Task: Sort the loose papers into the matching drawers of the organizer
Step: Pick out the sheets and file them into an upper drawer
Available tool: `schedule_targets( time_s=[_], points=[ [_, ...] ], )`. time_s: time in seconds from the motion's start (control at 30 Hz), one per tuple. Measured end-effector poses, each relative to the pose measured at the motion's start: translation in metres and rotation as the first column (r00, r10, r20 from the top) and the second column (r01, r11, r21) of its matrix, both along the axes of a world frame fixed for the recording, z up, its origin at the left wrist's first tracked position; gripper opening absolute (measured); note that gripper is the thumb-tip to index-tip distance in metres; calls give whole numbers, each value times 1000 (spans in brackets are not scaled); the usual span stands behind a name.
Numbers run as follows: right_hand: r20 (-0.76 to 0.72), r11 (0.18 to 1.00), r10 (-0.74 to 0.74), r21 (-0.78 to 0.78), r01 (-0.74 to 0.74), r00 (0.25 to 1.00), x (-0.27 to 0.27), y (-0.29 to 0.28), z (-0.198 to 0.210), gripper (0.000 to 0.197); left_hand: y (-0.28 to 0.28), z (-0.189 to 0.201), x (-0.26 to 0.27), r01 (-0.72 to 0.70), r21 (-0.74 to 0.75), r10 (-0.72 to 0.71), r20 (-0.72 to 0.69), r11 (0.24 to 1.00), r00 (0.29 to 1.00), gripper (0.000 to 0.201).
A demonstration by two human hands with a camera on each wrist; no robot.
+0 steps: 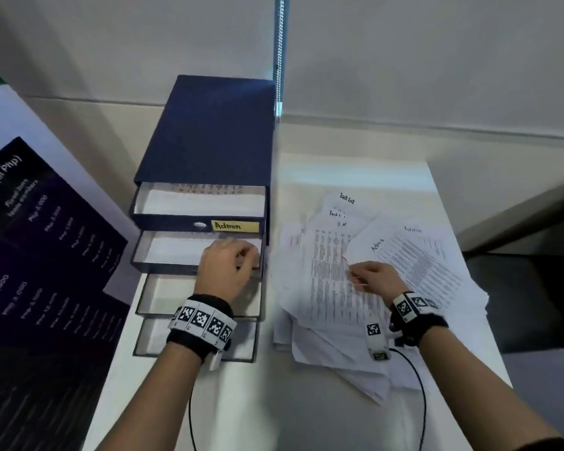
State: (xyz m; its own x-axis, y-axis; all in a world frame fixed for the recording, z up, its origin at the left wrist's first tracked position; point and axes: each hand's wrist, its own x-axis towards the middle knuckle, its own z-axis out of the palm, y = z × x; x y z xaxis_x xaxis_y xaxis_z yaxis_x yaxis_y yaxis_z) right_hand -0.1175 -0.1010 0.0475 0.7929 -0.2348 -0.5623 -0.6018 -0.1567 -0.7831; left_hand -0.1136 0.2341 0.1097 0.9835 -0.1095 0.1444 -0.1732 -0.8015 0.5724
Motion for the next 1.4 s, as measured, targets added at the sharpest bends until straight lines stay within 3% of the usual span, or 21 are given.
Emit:
schedule_targets(
  time_s=[0.03,0.1,0.17,0.3,0.4,0.47,0.53,0.6,0.7,0.77,0.83,0.87,0.93,1.0,1.07,1.1,1.13,1.2,1.23,1.33,1.4],
  points=[
    [-16,988,-1,-156,-2,1000,-3,-27,-11,14,-17,7,0,61,-163,-70,-49,985,996,13],
    [-78,908,14,-416,-45,997,-9,-76,-27,16,-57,17,4,149,-447,-271,-222,882,937,13],
    [-174,809,28,-575,-125,984,-11,-114,-37,24,-98,12,14,173,-539,-402,-342,824,849,15],
    [-254,677,40,-704,-214,966,-1,-166,-49,37,-170,-47,39,24,-442,-336,-644,897,687,32],
    [-310,596,129,-735,-323,942,11,-194,-52,71,-211,-96,42,-63,-262,-183,-807,963,561,61],
    [-340,584,179,-719,-377,923,20,-207,-55,101,-231,-119,39,-222,-275,-121,-840,935,529,67],
    [-373,571,197,-709,-415,907,25,-216,-60,121,-248,-134,37,-411,-368,-128,-854,834,504,64],
    [-400,544,191,-717,-436,896,26,-222,-65,125,-260,-139,38,-513,-443,-153,-846,735,511,51],
    [-381,595,243,-668,-448,892,21,-228,-69,101,-268,-133,39,-576,-449,-139,-854,683,501,19],
    [-383,583,320,-642,-499,867,15,-227,-68,74,-269,-129,40,-514,-388,-67,-841,765,536,32],
    [-379,520,374,-670,-530,846,9,-220,-65,59,-265,-128,36,-393,-313,14,-767,865,642,40],
    [-367,509,377,-685,-521,850,4,-216,-64,59,-261,-131,34,-374,-316,23,-737,872,675,35],
    [-288,541,340,-719,-437,895,-6,-207,-64,63,-254,-132,30,-415,-353,10,-751,839,660,21],
    [-195,583,281,-743,-329,940,-18,-193,-65,61,-245,-131,25,-490,-352,16,-800,797,600,43],
    [-159,612,246,-740,-280,956,-28,-175,-64,64,-235,-131,22,-570,-284,80,-845,771,528,99],
    [-169,610,242,-739,-285,956,-34,-164,-62,70,-230,-130,20,-584,-262,100,-852,768,514,116],
    [-199,601,243,-737,-308,949,-39,-155,-63,77,-225,-130,17,-598,-273,102,-850,754,517,112],
    [-272,594,243,-717,-365,931,-51,-136,-64,82,-213,-127,10,-620,-333,106,-821,711,562,56],
    [-308,609,232,-693,-385,923,-57,-127,-65,80,-208,-124,5,-601,-348,114,-794,720,597,39],
    [-394,617,186,-666,-420,900,-73,-108,-65,79,-188,-128,-7,-510,-338,141,-711,791,689,54],
    [-466,560,157,-685,-467,871,-82,-102,-61,95,-176,-135,-15,-499,-351,142,-689,792,711,53]
  ],
)
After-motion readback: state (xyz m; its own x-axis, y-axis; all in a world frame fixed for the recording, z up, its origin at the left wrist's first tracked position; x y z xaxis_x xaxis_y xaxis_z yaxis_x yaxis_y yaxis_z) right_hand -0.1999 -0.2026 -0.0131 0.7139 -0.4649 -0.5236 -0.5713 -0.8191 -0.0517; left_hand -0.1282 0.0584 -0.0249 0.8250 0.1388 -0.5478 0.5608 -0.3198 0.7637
